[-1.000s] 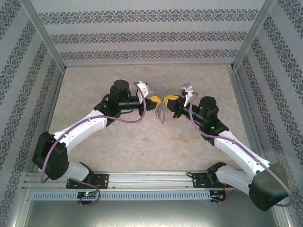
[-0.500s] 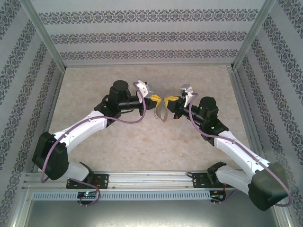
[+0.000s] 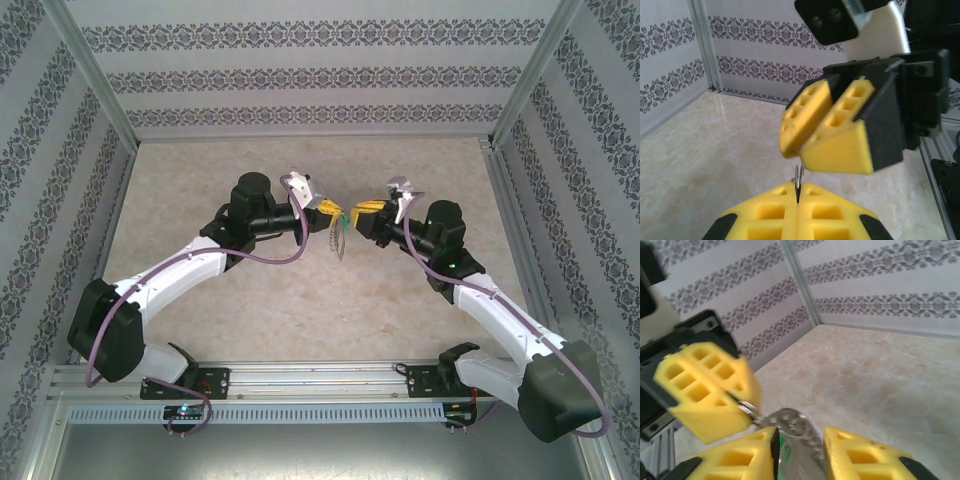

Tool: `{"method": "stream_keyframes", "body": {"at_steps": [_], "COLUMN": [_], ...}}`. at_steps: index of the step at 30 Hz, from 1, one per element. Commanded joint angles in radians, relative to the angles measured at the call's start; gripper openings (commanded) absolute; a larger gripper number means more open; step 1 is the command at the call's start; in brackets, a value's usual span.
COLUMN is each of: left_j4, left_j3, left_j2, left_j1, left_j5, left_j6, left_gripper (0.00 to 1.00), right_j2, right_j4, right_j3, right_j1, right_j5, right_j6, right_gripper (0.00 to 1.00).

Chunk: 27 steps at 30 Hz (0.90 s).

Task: Put the keys on the keyring

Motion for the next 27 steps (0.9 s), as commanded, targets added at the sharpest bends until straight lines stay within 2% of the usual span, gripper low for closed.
{"method": "stream_keyframes", "body": {"at_steps": [1, 16, 20, 27], "left_j4": [0.085, 0.102, 0.189, 0.362], "left_j3": [-0.007, -0.012, -0.021, -0.018], "left_j2": [-0.037, -0.028, -0.005, 0.059], "left_j1": [-0.014, -0.009, 0.025, 0.105], "left_j5": [0.008, 0.041, 0.092, 0.198], "left_j6": [-0.013, -0.024, -0.103, -0.264], "left_gripper": [0.00, 0.00, 0.00, 0.00], "right_j2": [-0.031, -0.054, -0.035, -0.026], "right_j4": [0.013, 0.029, 0.047, 0.064], "right_j3": [-0.019, -0.009, 0.005, 0.017], "right_j1": [-0.030, -0.046, -0.050, -0.054], "right_j5": [-0.013, -0.094, -0.098, -0.015], "right_j6": [0.027, 0.054, 0.064, 0.069], "right_gripper": [0.39, 0.51, 0.51, 0.51]}}
